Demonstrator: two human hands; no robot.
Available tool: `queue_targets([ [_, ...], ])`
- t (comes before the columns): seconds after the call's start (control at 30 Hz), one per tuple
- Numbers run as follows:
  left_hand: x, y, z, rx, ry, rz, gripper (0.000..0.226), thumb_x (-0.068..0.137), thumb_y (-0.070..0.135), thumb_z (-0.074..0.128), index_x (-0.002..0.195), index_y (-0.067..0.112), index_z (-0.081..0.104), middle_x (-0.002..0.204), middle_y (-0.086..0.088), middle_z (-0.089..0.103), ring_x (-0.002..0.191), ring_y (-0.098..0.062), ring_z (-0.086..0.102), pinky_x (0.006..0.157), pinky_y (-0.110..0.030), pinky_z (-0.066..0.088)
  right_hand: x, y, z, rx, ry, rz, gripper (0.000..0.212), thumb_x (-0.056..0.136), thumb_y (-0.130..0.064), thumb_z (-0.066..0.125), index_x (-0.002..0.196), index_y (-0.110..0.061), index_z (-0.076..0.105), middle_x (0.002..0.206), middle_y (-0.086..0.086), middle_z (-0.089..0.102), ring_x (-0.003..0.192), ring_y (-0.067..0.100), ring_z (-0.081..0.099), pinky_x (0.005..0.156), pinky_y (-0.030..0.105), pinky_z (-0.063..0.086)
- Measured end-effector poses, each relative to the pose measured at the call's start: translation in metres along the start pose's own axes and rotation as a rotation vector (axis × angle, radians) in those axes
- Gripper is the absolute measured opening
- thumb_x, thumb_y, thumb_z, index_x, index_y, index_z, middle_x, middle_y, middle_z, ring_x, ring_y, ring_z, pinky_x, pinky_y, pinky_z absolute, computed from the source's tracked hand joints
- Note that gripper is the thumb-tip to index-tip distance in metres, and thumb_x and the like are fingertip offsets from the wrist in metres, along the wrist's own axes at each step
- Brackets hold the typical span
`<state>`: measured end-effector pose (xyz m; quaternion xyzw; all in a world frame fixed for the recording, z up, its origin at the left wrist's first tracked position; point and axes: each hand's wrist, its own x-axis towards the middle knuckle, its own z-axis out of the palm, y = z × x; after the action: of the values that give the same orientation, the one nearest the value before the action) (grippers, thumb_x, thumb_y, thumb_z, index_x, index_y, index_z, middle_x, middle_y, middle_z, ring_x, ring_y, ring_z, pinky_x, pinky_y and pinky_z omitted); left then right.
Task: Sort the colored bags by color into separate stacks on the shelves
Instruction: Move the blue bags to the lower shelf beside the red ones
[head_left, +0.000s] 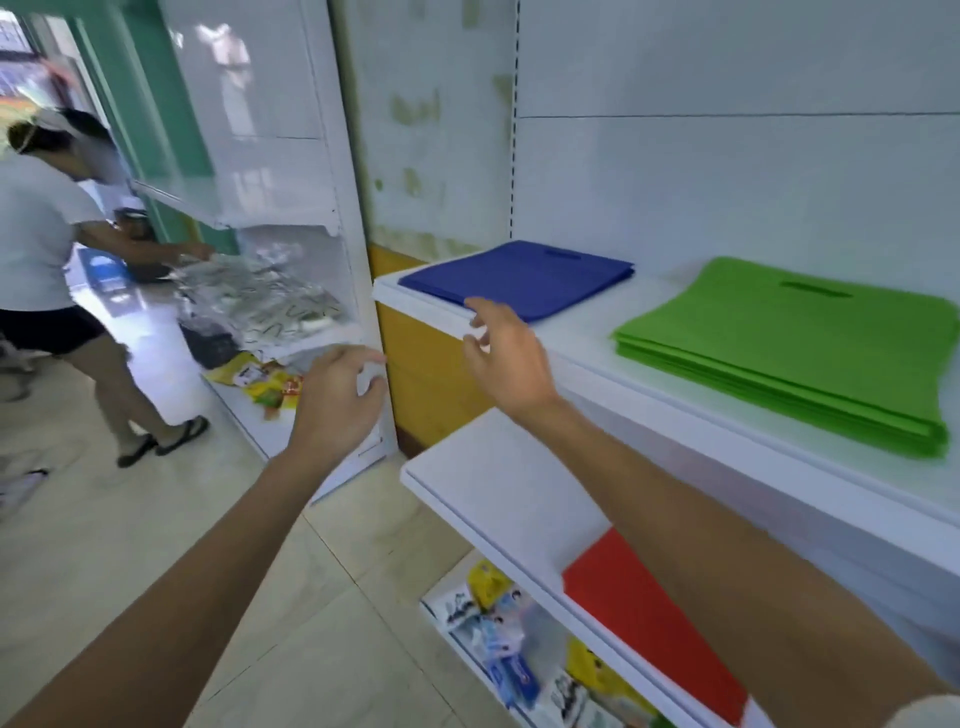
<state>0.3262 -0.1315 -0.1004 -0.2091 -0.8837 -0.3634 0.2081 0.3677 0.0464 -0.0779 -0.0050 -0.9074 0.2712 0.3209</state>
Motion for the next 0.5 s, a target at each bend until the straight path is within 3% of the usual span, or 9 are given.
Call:
queue_targets([
  [0.23, 0.080, 0.008, 0.023, -0.080, -0.010, 0.078, 0.023, 0.088, 0.010, 0.055, 0.110, 0.012, 0.063, 0.115, -0.011, 0.055, 0.108, -0.024, 0.051, 0.091, -0.036, 0.045, 0.083, 0.027, 0.003, -0.107, 0.056, -0.061, 0.043, 0.092, -0.017, 0.048, 0.135, -0.012, 0.043, 0.122, 0.006, 0.055, 0.103, 0.021, 0.056, 0.078, 0.040, 0.052],
  [0.5, 0.167, -0.005, 0.055, -0.134, -0.081, 0.112, 0.023, 0.089, 0.010, 0.054, 0.110, 0.015, 0.063, 0.107, 0.002, 0.050, 0.107, -0.016, 0.052, 0.082, -0.022, 0.039, 0.170, 0.056, 0.022, -0.129, 0.071, -0.035, 0.042, 0.093, -0.016, 0.049, 0.134, -0.011, 0.044, 0.122, 0.009, 0.054, 0.104, 0.021, 0.056, 0.079, 0.040, 0.051],
])
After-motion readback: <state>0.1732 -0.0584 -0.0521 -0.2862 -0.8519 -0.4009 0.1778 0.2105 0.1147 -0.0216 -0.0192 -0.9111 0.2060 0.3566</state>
